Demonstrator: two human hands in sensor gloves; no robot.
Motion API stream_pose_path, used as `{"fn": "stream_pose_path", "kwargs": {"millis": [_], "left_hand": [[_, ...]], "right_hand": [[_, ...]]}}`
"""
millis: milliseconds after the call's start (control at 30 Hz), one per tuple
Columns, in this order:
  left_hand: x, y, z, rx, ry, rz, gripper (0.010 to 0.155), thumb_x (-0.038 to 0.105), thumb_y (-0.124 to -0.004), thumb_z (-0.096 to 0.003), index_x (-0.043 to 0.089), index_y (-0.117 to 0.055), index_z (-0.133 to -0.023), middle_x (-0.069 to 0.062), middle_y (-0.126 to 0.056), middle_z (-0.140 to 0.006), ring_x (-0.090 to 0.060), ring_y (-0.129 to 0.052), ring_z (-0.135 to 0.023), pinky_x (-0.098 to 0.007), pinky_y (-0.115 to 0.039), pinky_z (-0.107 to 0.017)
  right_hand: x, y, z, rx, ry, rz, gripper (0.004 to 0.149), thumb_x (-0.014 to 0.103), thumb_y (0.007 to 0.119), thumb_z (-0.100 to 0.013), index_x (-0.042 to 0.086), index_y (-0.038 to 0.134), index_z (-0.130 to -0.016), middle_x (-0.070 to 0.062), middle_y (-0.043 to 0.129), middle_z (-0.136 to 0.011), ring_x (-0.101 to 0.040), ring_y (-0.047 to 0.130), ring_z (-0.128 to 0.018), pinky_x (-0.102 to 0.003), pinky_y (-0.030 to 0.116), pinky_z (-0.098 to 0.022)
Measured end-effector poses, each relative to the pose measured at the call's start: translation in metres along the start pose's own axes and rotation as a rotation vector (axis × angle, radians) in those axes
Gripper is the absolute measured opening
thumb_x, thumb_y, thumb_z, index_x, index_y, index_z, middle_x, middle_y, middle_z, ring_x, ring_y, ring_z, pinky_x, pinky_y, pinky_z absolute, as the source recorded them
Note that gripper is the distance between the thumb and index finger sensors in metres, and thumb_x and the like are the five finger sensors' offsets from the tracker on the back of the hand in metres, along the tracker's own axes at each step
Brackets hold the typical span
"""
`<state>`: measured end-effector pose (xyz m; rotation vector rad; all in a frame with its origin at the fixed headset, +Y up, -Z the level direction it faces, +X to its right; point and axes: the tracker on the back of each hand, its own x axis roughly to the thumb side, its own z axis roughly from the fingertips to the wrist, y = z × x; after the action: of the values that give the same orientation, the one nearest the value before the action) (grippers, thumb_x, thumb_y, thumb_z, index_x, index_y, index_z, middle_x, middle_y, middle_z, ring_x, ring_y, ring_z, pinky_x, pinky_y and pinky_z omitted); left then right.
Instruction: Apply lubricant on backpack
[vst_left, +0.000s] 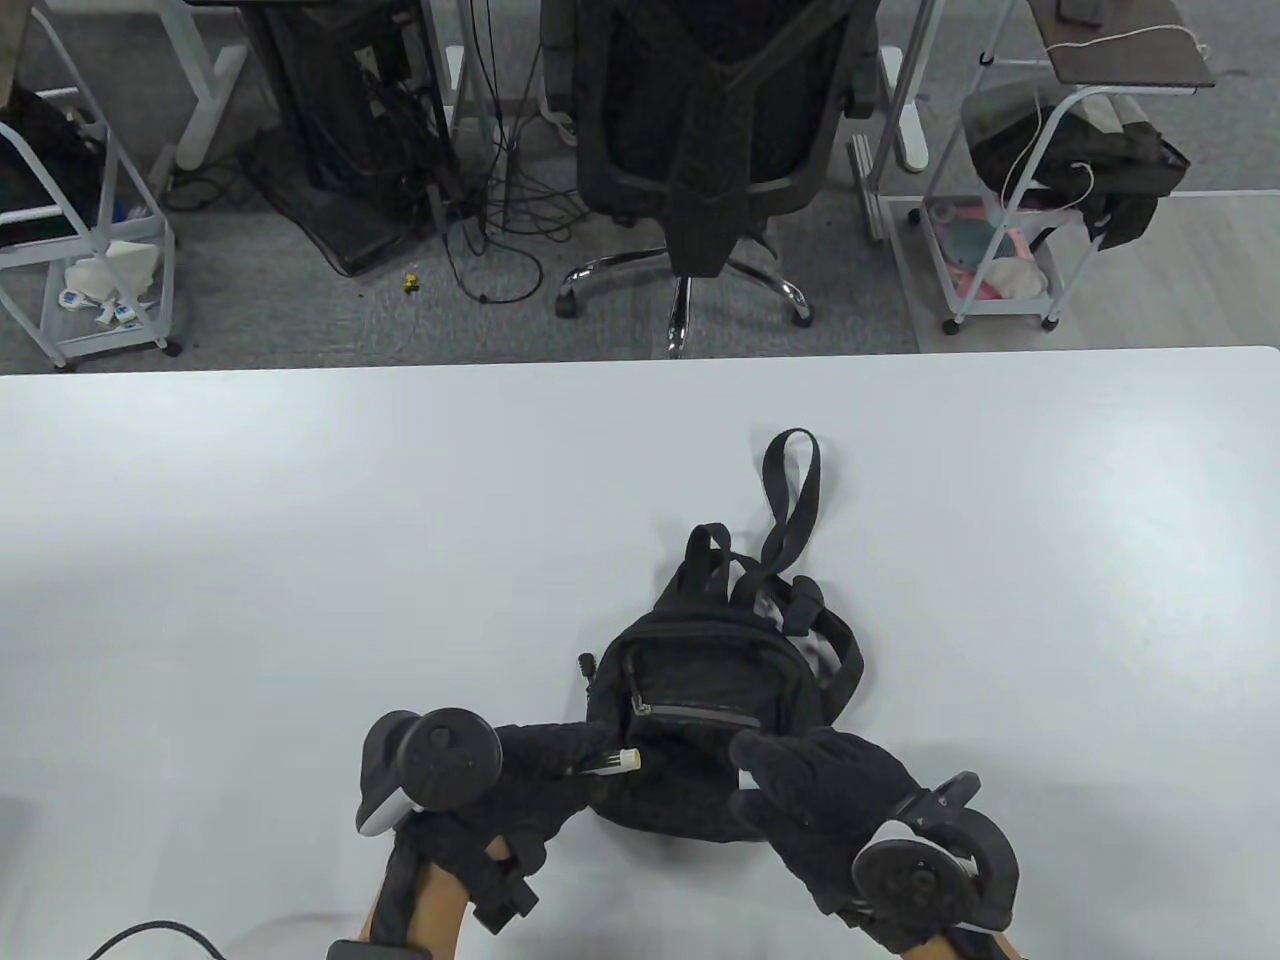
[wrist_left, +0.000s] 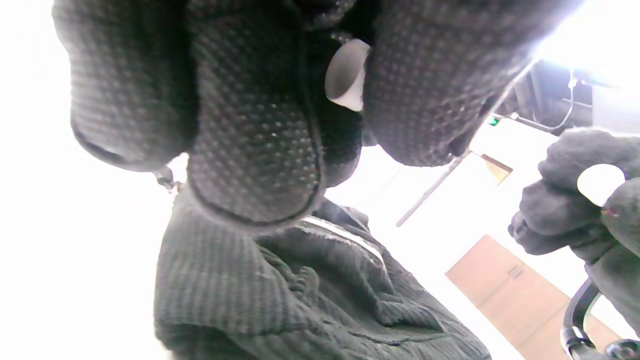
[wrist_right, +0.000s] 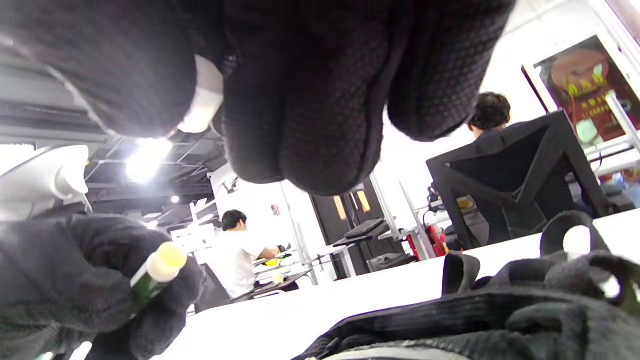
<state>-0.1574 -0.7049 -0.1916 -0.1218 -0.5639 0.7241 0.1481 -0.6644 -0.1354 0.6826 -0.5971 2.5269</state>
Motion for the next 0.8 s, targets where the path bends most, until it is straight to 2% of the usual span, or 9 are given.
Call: {"fn": "stream_pose_path", "kwargs": {"millis": [100, 233, 400, 467, 500, 600, 700, 800], "left_hand": [[0.004, -0.006, 0.000, 0.002, 0.008, -0.060, 0.056, 0.038, -0.096, -0.0416, 0.017, -0.087, -0.092, -0.014, -0.103, -0.071, -0.031, -0.117, -0.037, -0.058, -0.098, -0.036], [0.002, -0.005, 0.006, 0.056, 0.005, -0.072, 0.054, 0.040, -0.093, -0.0433, 0.019, -0.085, -0.093, -0.015, -0.096, -0.084, -0.040, -0.113, -0.058, -0.063, -0.094, -0.041], [0.002, 0.002, 0.012, 0.164, -0.024, -0.042, 0.054, 0.048, -0.093, -0.0420, 0.019, -0.091, -0.088, -0.017, -0.085, -0.096, -0.046, -0.103, -0.072, -0.071, -0.087, -0.048], [0.004, 0.003, 0.014, 0.181, -0.034, -0.043, 0.053, 0.048, -0.093, -0.0418, 0.019, -0.093, -0.087, -0.016, -0.080, -0.098, -0.046, -0.096, -0.076, -0.074, -0.083, -0.051], [0.005, 0.004, 0.015, 0.181, -0.038, -0.055, 0.054, 0.048, -0.094, -0.0413, 0.020, -0.093, -0.087, -0.016, -0.077, -0.098, -0.046, -0.090, -0.078, -0.077, -0.077, -0.055], [0.009, 0.006, 0.017, 0.211, -0.058, -0.092, 0.053, 0.047, -0.095, -0.0403, 0.019, -0.094, -0.086, -0.009, -0.085, -0.084, -0.042, -0.085, -0.070, -0.077, -0.057, -0.067], [0.011, 0.006, 0.018, 0.233, -0.065, -0.107, 0.055, 0.048, -0.097, -0.0386, 0.016, -0.094, -0.083, -0.006, -0.093, -0.074, -0.039, -0.092, -0.064, -0.078, -0.053, -0.068], [0.011, 0.006, 0.018, 0.244, -0.052, -0.133, 0.056, 0.046, -0.100, -0.0369, 0.015, -0.093, -0.082, -0.005, -0.097, -0.074, -0.036, -0.098, -0.060, -0.078, -0.056, -0.067]], "right_hand": [[-0.002, 0.000, -0.001, 0.000, 0.018, 0.009, 0.049, 0.052, 0.091, -0.041, 0.035, 0.086, -0.087, 0.006, 0.101, -0.076, -0.013, 0.112, -0.060, -0.045, 0.089, -0.055], [-0.013, -0.004, -0.002, 0.006, 0.074, 0.088, 0.049, 0.047, 0.096, -0.040, 0.039, 0.086, -0.087, 0.006, 0.097, -0.081, -0.014, 0.109, -0.063, -0.047, 0.086, -0.057], [-0.045, -0.002, -0.007, 0.103, 0.246, 0.269, 0.046, 0.049, 0.090, -0.043, 0.038, 0.088, -0.087, 0.005, 0.096, -0.082, -0.016, 0.107, -0.065, -0.049, 0.082, -0.060], [-0.061, 0.005, -0.009, 0.186, 0.337, 0.373, 0.045, 0.049, 0.088, -0.045, 0.038, 0.087, -0.088, 0.005, 0.096, -0.081, -0.016, 0.106, -0.065, -0.049, 0.081, -0.061], [-0.070, 0.010, -0.010, 0.230, 0.375, 0.408, 0.044, 0.049, 0.087, -0.046, 0.037, 0.087, -0.089, 0.004, 0.096, -0.081, -0.016, 0.106, -0.064, -0.049, 0.080, -0.061], [-0.088, 0.024, -0.010, 0.345, 0.456, 0.436, 0.043, 0.048, 0.087, -0.046, 0.038, 0.087, -0.088, 0.004, 0.091, -0.084, -0.019, 0.099, -0.067, -0.053, 0.077, -0.063], [-0.099, 0.035, -0.010, 0.415, 0.513, 0.498, 0.047, 0.046, 0.090, -0.045, 0.037, 0.083, -0.091, 0.002, 0.085, -0.089, -0.020, 0.096, -0.072, -0.054, 0.074, -0.065], [-0.104, 0.039, -0.012, 0.414, 0.554, 0.562, 0.051, 0.044, 0.095, -0.043, 0.038, 0.079, -0.091, 0.003, 0.086, -0.089, -0.019, 0.097, -0.072, -0.053, 0.075, -0.064]]}}
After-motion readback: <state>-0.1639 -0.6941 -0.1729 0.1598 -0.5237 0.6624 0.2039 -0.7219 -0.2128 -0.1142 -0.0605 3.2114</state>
